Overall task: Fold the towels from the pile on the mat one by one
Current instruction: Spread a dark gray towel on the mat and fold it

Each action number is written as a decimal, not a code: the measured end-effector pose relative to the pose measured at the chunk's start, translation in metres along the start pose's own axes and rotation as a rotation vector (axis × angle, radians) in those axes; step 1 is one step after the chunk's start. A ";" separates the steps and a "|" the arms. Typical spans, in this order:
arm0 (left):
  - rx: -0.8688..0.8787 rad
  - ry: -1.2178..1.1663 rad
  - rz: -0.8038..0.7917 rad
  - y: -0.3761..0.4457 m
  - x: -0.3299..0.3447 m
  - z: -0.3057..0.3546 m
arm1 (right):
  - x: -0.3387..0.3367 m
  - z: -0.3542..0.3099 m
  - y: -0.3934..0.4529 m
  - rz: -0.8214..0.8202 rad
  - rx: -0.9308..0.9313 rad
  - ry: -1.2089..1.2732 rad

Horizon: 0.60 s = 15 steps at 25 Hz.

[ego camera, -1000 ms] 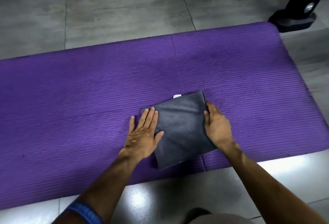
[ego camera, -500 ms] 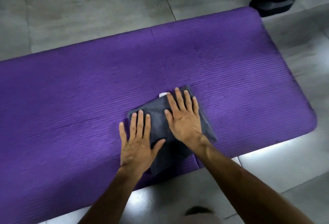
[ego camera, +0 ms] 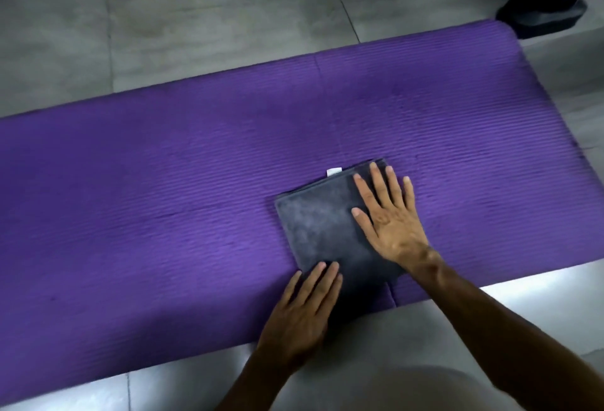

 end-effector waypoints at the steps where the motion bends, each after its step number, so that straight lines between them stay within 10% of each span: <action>1: -0.016 -0.010 -0.003 -0.003 0.002 0.000 | -0.003 0.002 -0.013 0.016 -0.045 -0.023; 15: -0.065 -0.400 0.176 0.020 -0.061 -0.008 | -0.004 0.036 -0.108 -0.002 -0.173 -0.011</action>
Point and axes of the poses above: each hand's wrist, its own y-axis towards the middle knuckle, its own x-axis out of the palm, z = x × y, the point moved 5 cm from there along y, towards the middle knuckle, and after that the axes turned 2 degrees about x, right-handed, at the moved point
